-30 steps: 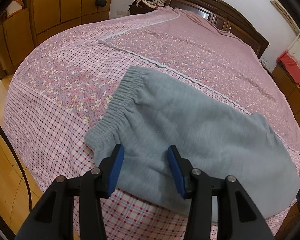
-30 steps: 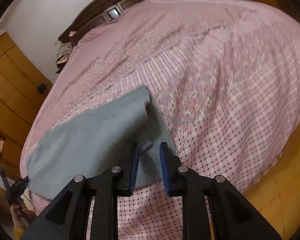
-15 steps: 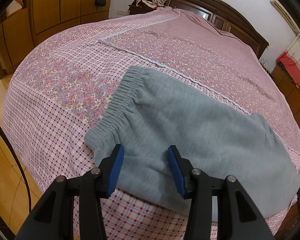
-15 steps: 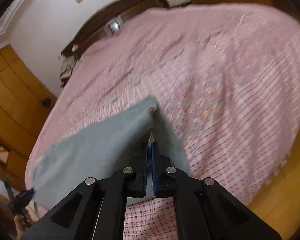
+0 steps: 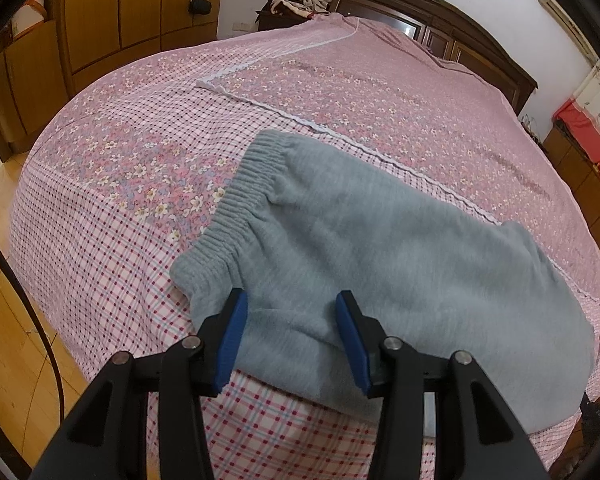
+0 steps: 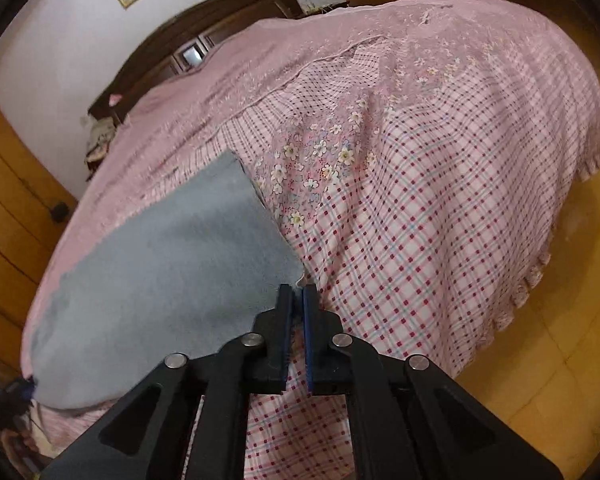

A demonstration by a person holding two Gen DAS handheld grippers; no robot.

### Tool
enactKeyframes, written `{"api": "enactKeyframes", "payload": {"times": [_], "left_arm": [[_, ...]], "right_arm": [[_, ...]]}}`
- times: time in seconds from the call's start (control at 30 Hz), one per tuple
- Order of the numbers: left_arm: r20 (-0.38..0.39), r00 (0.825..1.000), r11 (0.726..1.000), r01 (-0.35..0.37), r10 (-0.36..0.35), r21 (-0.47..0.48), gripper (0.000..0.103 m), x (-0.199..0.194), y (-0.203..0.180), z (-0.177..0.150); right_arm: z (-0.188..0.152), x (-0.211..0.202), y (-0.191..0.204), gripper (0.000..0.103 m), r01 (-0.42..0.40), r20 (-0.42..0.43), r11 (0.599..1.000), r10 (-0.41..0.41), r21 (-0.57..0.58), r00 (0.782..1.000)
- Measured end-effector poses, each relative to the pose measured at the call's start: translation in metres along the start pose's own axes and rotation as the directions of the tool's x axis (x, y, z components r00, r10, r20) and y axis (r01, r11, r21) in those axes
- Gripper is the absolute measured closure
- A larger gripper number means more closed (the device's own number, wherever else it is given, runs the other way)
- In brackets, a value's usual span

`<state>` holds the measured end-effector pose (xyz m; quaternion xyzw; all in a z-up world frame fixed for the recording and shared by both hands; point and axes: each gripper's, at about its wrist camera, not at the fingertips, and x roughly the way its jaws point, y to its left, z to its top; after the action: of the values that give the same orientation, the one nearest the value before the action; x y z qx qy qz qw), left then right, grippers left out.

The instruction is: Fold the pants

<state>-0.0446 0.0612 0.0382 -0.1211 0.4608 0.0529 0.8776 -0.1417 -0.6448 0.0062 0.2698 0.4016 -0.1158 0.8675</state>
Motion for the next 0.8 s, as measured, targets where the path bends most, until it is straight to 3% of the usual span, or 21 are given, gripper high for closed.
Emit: {"api": "enactKeyframes", "payload": {"times": [0.17,0.27,0.47,0.6,0.8], "left_arm": [[-0.001,1.0,1.0,0.019,-0.019,0.022,0.055,-0.013,-0.012,0.002],[-0.011,0.998,0.997,0.057,-0.056,0.05,0.055,-0.017,-0.028,0.005],[-0.039,0.99,0.982,0.142,-0.139,0.123,0.055,-0.011,-0.072,0.014],[-0.057,0.985,0.969,0.172,-0.164,0.176,0.055,-0.004,-0.105,0.017],[-0.08,0.97,0.93,0.241,-0.228,0.277,0.056,0.007,-0.162,0.021]], "right_arm": [[0.026,-0.018,0.021,0.09,0.076,0.07,0.994,-0.071,-0.074,0.995],[0.047,-0.023,0.035,0.075,0.067,0.101,0.984,-0.051,-0.164,0.994],[0.075,0.005,0.073,0.075,-0.014,0.034,0.937,0.027,-0.348,0.999],[0.083,0.03,0.082,0.075,-0.048,-0.038,0.926,0.036,-0.374,0.999],[0.085,0.047,0.082,0.075,-0.053,-0.06,0.899,0.03,-0.435,0.998]]}}
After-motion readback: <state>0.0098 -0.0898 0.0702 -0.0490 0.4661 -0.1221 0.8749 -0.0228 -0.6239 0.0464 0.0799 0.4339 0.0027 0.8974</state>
